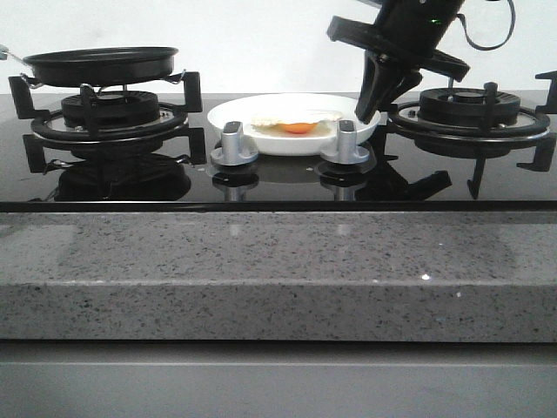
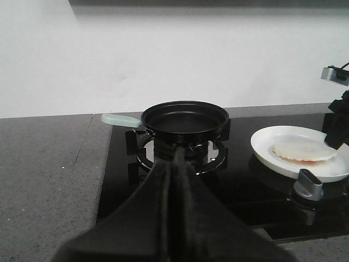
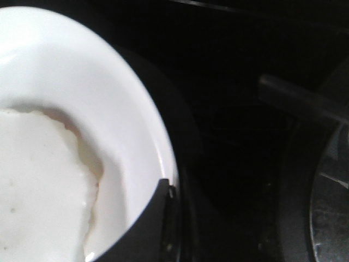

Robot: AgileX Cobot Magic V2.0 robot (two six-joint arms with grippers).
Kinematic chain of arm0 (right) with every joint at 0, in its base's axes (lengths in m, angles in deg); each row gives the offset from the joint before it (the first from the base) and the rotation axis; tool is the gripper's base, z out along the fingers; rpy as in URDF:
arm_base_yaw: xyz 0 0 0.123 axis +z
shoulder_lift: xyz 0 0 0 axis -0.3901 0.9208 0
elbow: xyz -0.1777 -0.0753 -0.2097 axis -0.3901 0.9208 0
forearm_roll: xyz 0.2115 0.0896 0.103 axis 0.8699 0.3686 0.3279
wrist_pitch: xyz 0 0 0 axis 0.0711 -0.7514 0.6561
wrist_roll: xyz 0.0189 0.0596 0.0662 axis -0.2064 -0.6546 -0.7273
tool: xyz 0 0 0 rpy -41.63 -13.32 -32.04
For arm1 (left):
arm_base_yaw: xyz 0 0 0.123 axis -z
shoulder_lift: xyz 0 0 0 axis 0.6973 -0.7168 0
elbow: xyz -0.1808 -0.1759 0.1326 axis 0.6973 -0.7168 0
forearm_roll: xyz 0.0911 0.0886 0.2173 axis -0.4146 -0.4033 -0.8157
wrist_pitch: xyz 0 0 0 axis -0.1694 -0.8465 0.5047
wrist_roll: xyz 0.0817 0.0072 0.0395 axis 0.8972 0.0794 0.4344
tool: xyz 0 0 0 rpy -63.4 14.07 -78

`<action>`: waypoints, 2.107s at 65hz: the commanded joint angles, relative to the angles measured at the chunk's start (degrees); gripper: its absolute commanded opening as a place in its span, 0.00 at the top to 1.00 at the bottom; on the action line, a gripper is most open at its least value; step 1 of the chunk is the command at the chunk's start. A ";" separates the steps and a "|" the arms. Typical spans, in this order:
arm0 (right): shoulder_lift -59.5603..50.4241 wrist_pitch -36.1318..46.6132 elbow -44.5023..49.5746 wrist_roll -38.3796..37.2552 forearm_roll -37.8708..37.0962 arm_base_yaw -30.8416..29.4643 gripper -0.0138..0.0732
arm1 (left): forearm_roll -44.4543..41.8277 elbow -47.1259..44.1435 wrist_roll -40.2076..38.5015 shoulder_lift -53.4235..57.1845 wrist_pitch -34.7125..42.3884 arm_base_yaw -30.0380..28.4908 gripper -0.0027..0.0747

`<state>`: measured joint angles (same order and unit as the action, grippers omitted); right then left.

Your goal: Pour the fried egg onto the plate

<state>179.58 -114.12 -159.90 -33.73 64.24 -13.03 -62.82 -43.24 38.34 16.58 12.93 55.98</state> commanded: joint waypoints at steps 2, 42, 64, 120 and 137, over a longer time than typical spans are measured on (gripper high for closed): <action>-3.66 0.69 -1.95 0.47 -0.33 -0.25 0.74 | 0.29 1.33 -0.57 -0.71 4.93 0.43 0.99; -8.59 -11.02 -12.02 0.43 -4.63 -0.90 0.54 | 0.29 1.33 -0.57 -0.71 4.93 0.43 0.99; -13.76 -11.14 -12.02 0.43 -4.70 -0.90 0.91 | 0.29 1.33 -0.57 -0.71 4.93 0.43 0.99; -66.81 20.69 54.93 -0.35 -14.80 -0.90 0.91 | 0.29 1.33 -0.57 -0.71 4.93 0.43 0.99; -85.34 38.60 79.12 0.70 -15.13 -0.90 0.91 | 0.29 1.33 -0.57 -0.71 4.93 0.43 0.99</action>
<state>99.61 -84.68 -85.06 -33.70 49.62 -13.70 -62.82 -43.24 38.34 16.58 12.93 55.98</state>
